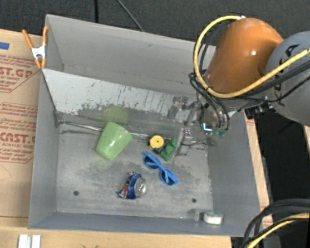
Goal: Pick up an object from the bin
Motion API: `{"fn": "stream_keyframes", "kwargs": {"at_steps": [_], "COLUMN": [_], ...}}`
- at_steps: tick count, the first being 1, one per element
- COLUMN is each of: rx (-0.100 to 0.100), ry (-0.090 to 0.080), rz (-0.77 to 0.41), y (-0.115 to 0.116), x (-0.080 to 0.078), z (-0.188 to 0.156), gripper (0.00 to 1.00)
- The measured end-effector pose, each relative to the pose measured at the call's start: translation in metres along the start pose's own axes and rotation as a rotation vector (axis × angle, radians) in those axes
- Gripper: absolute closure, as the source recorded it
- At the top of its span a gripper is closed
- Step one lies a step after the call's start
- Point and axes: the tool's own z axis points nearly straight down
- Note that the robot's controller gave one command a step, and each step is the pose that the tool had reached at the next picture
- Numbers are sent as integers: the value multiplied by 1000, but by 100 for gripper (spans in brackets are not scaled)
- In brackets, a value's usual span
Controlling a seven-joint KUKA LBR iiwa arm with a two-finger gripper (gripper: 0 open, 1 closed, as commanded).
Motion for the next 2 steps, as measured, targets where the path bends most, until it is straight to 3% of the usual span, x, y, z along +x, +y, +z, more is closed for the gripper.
{"fn": "stream_keyframes", "kwargs": {"at_steps": [1, 2], "rx": [0, -2], "ry": [-10, -8], "rz": [133, 205], "y": [-35, -31], "x": [37, 43], "z": [167, 135], "gripper": [0, 0]}}
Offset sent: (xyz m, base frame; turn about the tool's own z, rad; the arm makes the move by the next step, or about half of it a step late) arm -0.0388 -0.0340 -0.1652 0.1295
